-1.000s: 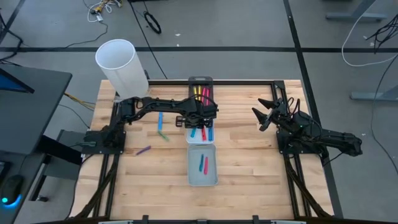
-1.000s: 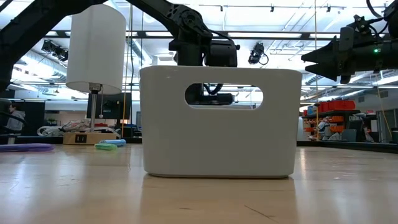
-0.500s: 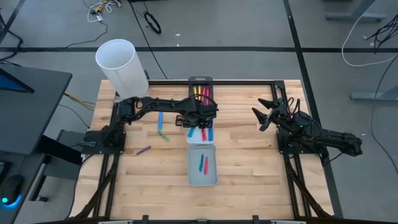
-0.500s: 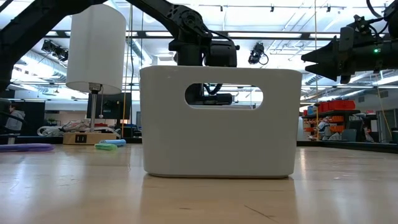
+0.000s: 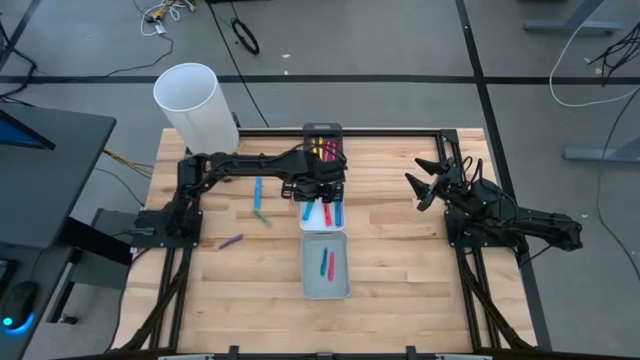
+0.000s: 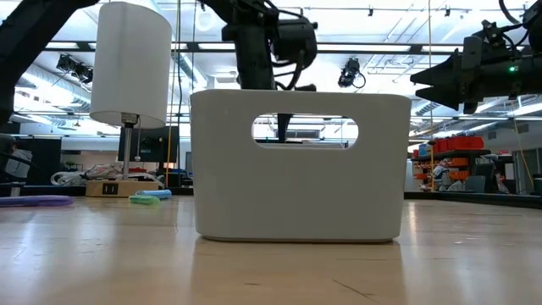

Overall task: Pick & Place Markers
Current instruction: Put the blue highlighter pen into the white bin

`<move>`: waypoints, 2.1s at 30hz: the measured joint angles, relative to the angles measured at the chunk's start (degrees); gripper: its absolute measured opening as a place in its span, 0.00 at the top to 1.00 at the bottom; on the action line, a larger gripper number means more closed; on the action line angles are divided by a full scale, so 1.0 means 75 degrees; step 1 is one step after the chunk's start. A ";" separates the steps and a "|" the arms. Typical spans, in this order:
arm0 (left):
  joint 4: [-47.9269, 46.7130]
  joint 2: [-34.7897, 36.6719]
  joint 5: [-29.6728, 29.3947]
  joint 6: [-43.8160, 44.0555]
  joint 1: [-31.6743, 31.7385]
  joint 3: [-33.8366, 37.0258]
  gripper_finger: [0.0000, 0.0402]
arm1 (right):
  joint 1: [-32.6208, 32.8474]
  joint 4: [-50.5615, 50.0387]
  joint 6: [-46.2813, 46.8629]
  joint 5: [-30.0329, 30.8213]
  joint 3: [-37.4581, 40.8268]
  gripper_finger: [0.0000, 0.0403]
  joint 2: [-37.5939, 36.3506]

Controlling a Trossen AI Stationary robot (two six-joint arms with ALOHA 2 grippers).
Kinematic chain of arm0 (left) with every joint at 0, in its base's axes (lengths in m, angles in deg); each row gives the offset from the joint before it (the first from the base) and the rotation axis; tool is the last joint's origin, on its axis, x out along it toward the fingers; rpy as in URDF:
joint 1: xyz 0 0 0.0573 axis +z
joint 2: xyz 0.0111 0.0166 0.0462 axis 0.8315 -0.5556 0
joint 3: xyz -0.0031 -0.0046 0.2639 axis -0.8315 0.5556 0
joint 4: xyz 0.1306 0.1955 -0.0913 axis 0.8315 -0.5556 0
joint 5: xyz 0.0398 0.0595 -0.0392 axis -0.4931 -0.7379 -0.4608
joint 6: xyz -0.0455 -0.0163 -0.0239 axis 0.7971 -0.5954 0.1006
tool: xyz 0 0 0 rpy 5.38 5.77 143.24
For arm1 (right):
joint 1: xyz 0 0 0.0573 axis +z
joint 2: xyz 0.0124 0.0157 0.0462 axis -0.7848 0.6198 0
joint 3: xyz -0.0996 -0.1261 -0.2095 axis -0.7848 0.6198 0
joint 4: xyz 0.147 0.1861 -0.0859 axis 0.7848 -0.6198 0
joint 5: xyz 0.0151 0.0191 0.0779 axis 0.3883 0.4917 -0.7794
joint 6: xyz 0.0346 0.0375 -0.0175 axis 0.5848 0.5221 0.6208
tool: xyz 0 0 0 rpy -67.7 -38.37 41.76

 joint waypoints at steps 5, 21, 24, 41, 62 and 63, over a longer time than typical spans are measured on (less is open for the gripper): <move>-0.0039 0.0390 0.0039 0.0005 -0.0009 -0.0007 0.46 | 0.0000 0.0000 0.0000 0.0005 0.0000 0.25 0.0000; -0.0402 0.1144 0.0347 -0.0315 -0.0041 -0.0012 0.46 | 0.0000 -0.0011 -0.0001 0.0008 0.0000 0.25 -0.0002; -0.0742 0.1164 0.0386 -0.0316 -0.0041 -0.0012 0.46 | 0.0000 -0.0007 -0.0003 0.0008 0.0000 0.25 -0.0003; -0.3116 0.1915 -0.0615 -0.0458 -0.0128 0.0031 0.46 | 0.0000 -0.0017 -0.0002 0.0008 0.0000 0.25 -0.0003; -0.0652 0.4133 -0.0672 -0.0711 0.0455 0.4062 0.46 | 0.0000 -0.0014 -0.0001 0.0006 0.0000 0.25 0.0003; -0.0618 0.4174 -0.0649 -0.0697 0.0482 0.4142 0.46 | 0.0000 -0.0014 0.0000 0.0006 0.0000 0.25 0.0003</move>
